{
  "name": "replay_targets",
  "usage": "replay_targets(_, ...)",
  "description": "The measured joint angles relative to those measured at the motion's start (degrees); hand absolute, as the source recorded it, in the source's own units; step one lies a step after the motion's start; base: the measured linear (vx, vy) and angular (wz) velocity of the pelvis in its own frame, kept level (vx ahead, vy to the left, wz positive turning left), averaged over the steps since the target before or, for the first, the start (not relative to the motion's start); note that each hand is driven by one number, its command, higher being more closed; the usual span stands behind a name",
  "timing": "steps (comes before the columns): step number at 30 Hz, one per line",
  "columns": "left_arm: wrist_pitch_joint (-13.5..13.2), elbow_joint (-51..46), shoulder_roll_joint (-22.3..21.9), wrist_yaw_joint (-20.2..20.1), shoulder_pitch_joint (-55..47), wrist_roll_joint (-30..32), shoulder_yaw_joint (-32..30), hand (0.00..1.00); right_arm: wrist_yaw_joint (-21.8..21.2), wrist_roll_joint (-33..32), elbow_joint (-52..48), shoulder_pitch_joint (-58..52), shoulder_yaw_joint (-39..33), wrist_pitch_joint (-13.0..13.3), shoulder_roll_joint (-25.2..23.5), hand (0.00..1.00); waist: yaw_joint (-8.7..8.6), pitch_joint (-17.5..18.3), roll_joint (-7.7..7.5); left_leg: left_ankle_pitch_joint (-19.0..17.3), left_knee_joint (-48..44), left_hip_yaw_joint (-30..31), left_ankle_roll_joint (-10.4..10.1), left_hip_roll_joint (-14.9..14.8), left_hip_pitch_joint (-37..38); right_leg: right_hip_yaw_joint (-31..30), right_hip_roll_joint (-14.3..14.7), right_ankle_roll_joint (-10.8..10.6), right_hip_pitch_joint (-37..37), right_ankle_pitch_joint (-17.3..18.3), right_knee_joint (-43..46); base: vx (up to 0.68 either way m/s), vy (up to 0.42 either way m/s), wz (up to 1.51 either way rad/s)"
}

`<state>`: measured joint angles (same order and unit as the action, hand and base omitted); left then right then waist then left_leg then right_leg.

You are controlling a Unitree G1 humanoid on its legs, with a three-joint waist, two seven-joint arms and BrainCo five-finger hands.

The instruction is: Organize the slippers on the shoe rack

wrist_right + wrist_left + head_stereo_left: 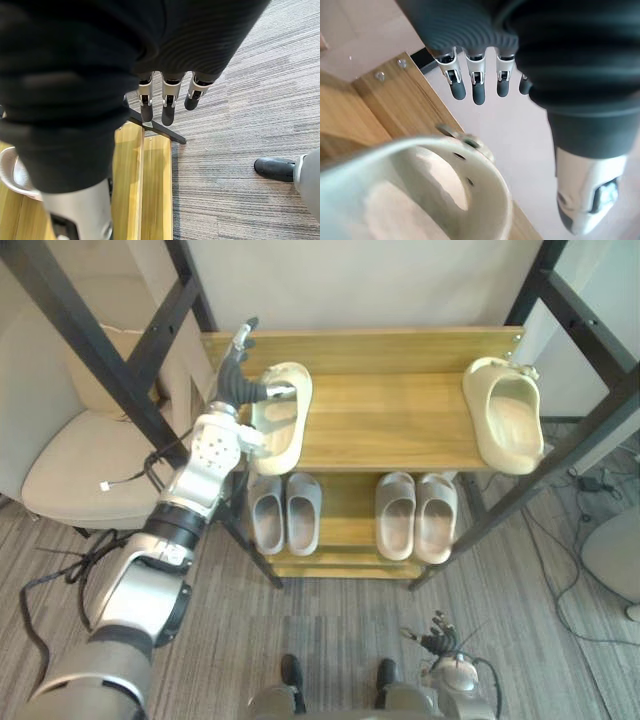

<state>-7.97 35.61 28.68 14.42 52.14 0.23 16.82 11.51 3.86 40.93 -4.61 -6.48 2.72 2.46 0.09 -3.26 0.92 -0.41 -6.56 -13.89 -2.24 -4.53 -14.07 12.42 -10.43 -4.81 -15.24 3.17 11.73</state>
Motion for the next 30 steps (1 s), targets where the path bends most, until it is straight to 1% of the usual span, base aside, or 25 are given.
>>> replay_targets(5,1.2,2.7,0.3,0.0,1.2,3.5,-0.1,0.0,-0.3,-0.1,0.0,0.0,0.0,0.0,0.0,0.0,0.05,0.0,0.0,0.0,0.4,-0.9,0.0,-0.1,-0.1,-0.8,0.2,0.0,-0.6,-0.5,-0.5,0.03,0.012,-0.1)
replay_targets(10,2.2,4.7,0.4,0.1,2.7,9.0,-0.1,0.0,-0.3,-0.1,-0.1,0.0,0.0,0.2,0.1,0.0,0.0,0.0,0.0,0.0,0.5,-1.3,0.0,-0.4,-0.5,-1.1,0.6,0.2,-0.6,-1.5,-2.1,0.02,0.007,-0.04)
replay_targets(13,2.6,6.8,0.4,0.4,3.5,11.1,-0.1,0.0,-0.3,-0.1,-0.1,0.0,0.0,0.2,0.1,0.0,-0.08,0.0,-0.01,0.0,0.5,-1.3,0.0,-0.4,-0.8,-1.1,0.6,0.1,-0.7,-1.6,-2.4,0.0,0.0,0.0)
replay_targets(14,2.8,6.8,0.4,0.5,3.6,11.1,-0.2,1.0,-0.3,-0.1,-0.1,0.0,0.0,0.2,0.1,0.0,-0.1,0.0,-0.01,0.0,0.5,-1.3,0.0,-0.4,-0.9,-1.1,0.7,0.1,-0.7,-1.8,-2.7,0.0,0.0,0.0)
replay_targets(18,3.6,7.1,0.4,0.9,4.2,13.2,-1.1,1.0,-0.3,-0.6,-0.4,0.0,0.0,0.2,0.1,0.0,-0.11,-0.1,-0.06,0.0,0.5,-1.5,0.0,-0.5,-1.6,-1.2,1.0,0.1,-0.8,-2.8,-4.2,0.01,0.008,-0.02)
replay_targets(21,3.9,8.6,0.4,1.5,5.0,13.3,-1.3,1.0,-0.3,-1.6,-1.9,-0.3,0.0,0.3,0.2,0.0,-0.11,-0.1,-0.09,0.0,0.5,-1.5,0.0,-0.5,-1.9,-1.3,1.1,0.0,-0.7,-3.4,-5.2,0.01,0.004,-0.01)
replay_targets(30,4.0,8.6,0.0,3.3,5.6,13.2,-1.4,1.0,-0.2,-1.7,-1.9,-0.1,0.0,0.3,0.2,0.0,-0.13,-0.2,-0.21,0.0,0.5,-1.7,0.0,-0.6,-1.8,-1.5,1.4,0.1,-0.4,-4.0,-6.2,0.0,0.001,0.0)
